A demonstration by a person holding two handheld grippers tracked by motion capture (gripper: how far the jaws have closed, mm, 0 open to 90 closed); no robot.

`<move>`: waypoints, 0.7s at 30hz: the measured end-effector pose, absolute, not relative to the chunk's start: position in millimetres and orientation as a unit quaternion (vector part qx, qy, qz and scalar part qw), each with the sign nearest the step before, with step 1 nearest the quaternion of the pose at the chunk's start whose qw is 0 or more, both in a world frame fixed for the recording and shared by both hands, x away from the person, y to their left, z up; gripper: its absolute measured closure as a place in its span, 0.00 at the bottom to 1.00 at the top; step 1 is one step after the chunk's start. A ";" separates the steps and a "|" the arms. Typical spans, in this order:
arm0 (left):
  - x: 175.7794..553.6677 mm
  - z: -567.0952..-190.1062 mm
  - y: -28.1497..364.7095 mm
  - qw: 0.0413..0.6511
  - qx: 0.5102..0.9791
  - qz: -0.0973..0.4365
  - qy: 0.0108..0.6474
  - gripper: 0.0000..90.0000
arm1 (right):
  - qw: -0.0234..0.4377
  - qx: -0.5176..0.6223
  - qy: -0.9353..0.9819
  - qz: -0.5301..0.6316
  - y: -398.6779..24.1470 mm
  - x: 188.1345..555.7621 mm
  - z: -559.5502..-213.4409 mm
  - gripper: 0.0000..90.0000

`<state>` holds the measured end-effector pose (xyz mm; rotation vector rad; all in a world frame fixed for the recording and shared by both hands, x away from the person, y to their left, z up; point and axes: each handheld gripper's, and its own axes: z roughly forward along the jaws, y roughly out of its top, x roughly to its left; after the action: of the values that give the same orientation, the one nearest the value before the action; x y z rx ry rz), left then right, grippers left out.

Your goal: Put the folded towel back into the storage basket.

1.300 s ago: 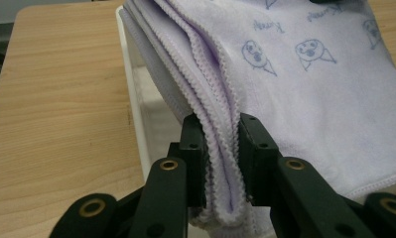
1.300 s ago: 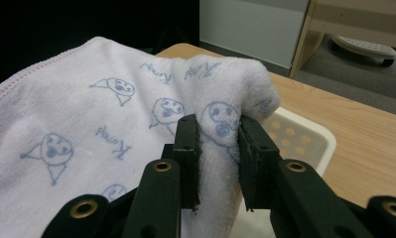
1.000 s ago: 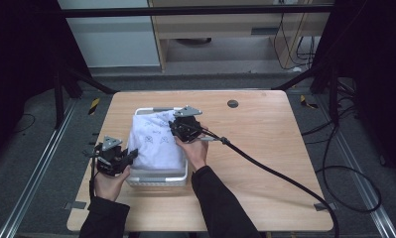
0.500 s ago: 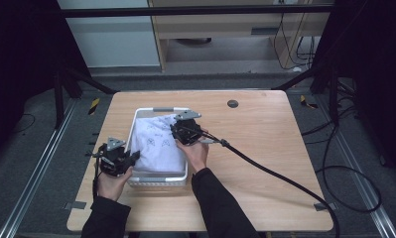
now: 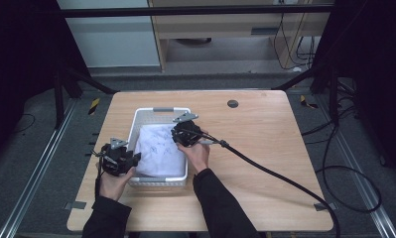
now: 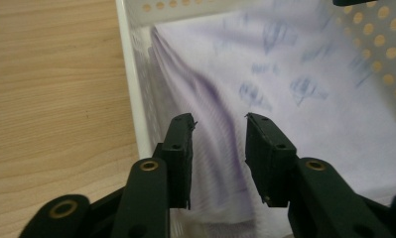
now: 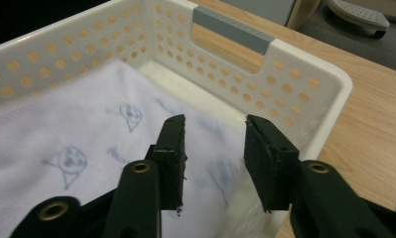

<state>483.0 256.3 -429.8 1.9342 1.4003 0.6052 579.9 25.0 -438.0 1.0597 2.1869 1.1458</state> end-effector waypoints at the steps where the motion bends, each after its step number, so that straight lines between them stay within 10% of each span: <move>1: 482.2 -428.4 256.6 0.336 0.738 0.234 0.536 0.69 | 0.226 0.383 0.793 0.416 24.5 579.9 -437.4 0.66; 21: 465.2 -405.7 262.9 0.392 0.717 0.261 0.514 0.61 | 0.220 0.371 0.777 0.458 -10.2 560.0 -409.7 0.40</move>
<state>465.2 262.9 -405.7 1.8196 1.3047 0.6624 560.0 -10.2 -409.7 1.0255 2.1487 1.2671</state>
